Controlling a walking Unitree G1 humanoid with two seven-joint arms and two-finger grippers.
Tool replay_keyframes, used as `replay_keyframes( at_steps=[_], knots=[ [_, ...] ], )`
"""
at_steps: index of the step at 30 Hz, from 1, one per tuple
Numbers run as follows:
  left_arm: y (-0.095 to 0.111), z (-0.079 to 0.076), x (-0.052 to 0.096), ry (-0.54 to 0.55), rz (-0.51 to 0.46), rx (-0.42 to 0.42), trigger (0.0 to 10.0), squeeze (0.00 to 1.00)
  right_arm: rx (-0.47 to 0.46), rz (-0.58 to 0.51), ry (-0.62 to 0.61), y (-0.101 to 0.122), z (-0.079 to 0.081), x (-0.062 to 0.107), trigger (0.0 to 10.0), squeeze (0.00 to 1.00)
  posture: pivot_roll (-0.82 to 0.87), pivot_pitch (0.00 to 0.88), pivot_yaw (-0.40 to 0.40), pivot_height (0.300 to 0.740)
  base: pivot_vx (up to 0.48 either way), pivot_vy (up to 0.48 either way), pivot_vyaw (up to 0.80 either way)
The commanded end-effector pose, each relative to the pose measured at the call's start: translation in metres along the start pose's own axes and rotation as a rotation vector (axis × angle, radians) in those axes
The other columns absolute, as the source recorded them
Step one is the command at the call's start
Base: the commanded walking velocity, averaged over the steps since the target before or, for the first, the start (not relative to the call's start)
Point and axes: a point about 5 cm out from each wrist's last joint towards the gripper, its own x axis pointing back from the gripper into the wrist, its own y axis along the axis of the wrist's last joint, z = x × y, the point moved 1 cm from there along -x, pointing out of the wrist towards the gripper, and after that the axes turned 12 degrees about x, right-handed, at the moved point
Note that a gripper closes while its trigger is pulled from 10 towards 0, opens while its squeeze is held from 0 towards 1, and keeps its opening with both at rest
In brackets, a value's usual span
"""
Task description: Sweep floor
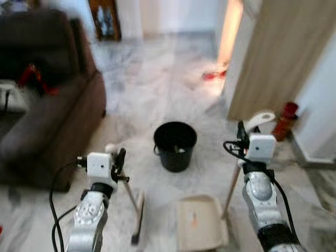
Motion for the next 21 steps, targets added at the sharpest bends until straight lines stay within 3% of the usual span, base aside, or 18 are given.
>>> replay_keyframes(
  at_steps=[1,21],
  knots=[
    [0.006,-0.002,-0.005,-0.014,-0.030,0.003,10.0,0.00,0.010,-0.045,0.006,0.010,0.000,-0.007,10.0,0.00,0.11,0.064,0.012,0.740,0.000,0.000,-0.80],
    [0.005,-0.007,-0.019,-0.041,-0.041,-0.010,10.0,0.00,0.008,-0.061,0.002,0.014,0.000,-0.005,10.0,0.00,0.06,0.030,0.027,0.740,0.000,0.000,-0.80]
  ],
)
